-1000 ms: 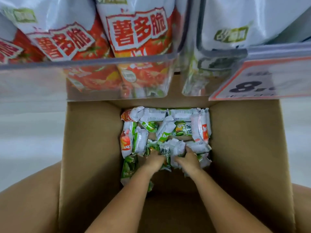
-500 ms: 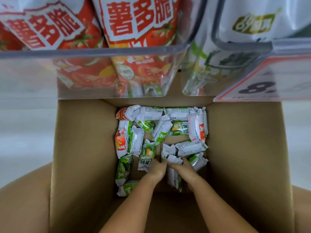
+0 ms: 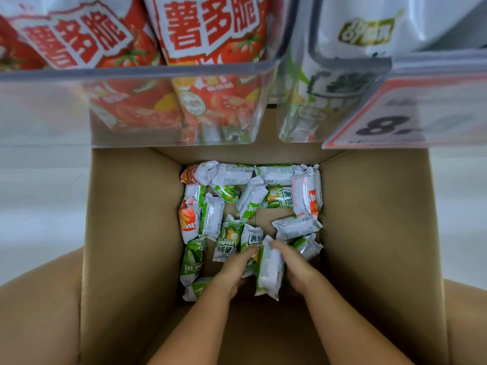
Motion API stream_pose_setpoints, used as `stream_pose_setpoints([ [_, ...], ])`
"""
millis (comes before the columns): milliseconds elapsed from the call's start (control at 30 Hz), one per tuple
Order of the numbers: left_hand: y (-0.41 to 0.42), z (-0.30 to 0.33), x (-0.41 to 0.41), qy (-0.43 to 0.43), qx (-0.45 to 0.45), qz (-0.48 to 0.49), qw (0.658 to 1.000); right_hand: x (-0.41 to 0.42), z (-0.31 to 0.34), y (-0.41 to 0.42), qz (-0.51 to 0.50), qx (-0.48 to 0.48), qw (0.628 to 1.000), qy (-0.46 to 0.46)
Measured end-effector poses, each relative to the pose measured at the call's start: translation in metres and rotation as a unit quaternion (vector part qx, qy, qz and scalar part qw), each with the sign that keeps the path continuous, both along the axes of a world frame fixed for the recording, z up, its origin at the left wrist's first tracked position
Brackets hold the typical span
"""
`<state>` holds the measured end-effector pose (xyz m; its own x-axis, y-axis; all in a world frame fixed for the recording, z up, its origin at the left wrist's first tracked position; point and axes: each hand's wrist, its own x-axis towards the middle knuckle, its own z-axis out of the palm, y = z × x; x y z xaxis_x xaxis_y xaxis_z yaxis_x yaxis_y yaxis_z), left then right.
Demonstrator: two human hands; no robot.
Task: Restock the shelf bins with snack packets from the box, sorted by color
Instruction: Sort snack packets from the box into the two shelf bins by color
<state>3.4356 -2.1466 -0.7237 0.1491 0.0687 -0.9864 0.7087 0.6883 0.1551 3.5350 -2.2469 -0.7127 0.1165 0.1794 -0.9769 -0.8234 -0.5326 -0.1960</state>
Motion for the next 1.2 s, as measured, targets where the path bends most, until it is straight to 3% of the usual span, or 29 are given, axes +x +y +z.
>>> stream_pose_setpoints([
  [67, 0.008, 0.02, 0.003, -0.021, -0.006, 0.003, 1.0, 0.002, 0.01, -0.001, -0.048, 0.0, 0.999, 0.001],
  [267, 0.016, 0.088, 0.009, -0.134, -0.03, 0.091, 0.986, 0.016, 0.058, 0.001, 0.004, 0.056, 0.993, -0.108],
  [500, 0.014, 0.158, 0.006, -0.235, 0.039, 0.189, 0.953, 0.015, 0.141, 0.008, -0.001, 0.165, 0.974, -0.159],
  [633, 0.008, 0.205, 0.002, -0.29, 0.054, 0.234, 0.926, 0.009, 0.191, 0.003, 0.026, 0.18, 0.964, -0.195],
  [833, -0.012, 0.267, -0.005, -0.38, 0.031, 0.278, 0.882, 0.004, 0.258, -0.006, 0.071, 0.212, 0.897, -0.381],
  [1033, -0.01, 0.32, -0.014, -0.452, 0.011, 0.319, 0.833, 0.004, 0.299, -0.011, -0.126, 0.342, 0.885, -0.292],
  [1133, -0.01, 0.344, -0.014, -0.484, 0.007, 0.29, 0.825, 0.004, 0.327, -0.01, -0.161, 0.418, 0.867, -0.217],
  [1200, -0.013, 0.356, -0.012, -0.507, 0.021, 0.254, 0.823, 0.006, 0.338, -0.011, -0.174, 0.429, 0.86, -0.215],
])
